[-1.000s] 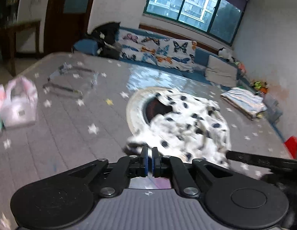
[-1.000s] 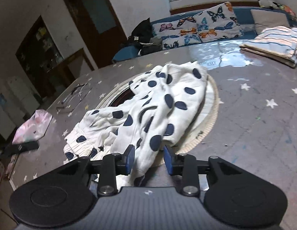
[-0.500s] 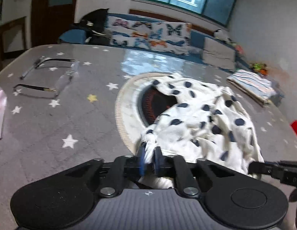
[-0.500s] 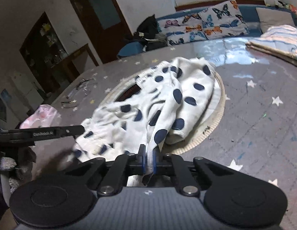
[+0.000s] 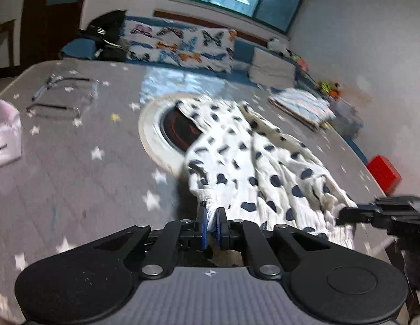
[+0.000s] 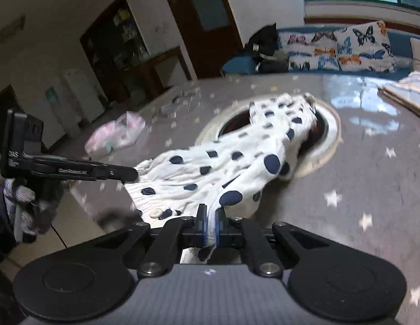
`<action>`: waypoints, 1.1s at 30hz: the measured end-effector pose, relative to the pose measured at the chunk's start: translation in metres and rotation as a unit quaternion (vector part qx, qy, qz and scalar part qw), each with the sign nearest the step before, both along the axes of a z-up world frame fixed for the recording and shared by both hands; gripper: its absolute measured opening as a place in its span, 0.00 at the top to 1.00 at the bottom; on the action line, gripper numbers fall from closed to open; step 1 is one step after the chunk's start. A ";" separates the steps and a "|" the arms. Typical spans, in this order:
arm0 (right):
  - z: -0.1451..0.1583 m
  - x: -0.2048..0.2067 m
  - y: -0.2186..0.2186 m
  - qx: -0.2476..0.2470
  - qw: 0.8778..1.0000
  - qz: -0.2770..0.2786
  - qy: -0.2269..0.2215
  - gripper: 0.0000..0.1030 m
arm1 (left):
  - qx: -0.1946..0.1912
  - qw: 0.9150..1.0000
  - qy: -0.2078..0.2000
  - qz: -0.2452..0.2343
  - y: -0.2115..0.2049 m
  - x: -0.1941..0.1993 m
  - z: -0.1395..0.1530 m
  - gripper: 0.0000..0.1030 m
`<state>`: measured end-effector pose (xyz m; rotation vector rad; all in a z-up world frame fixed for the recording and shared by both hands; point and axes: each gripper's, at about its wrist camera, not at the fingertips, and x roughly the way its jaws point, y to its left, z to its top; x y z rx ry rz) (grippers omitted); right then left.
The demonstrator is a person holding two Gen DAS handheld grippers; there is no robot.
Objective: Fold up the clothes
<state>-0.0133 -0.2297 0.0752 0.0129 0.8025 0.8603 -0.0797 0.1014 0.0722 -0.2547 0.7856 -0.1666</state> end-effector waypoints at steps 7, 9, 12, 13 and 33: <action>-0.013 0.005 -0.014 -0.035 0.999 -0.018 0.021 0.85 | 0.014 0.999 0.029 -0.009 -0.001 0.002 -0.008 0.76; -0.010 0.013 -0.019 -0.038 0.999 -0.030 0.012 0.83 | 0.020 1.000 0.019 -0.008 -0.001 0.007 -0.001 0.65; -0.007 0.032 -0.023 -0.041 0.998 -0.053 0.004 0.78 | 0.034 0.999 -0.001 -0.007 -0.002 0.019 0.009 0.62; -0.007 0.042 -0.022 -0.043 0.997 -0.060 0.003 0.78 | 0.036 0.999 -0.005 -0.007 -0.004 0.027 0.010 0.62; -0.010 0.230 0.038 0.016 0.990 -0.138 0.005 0.72 | 0.076 0.996 -0.034 -0.033 -0.076 0.240 -0.012 0.59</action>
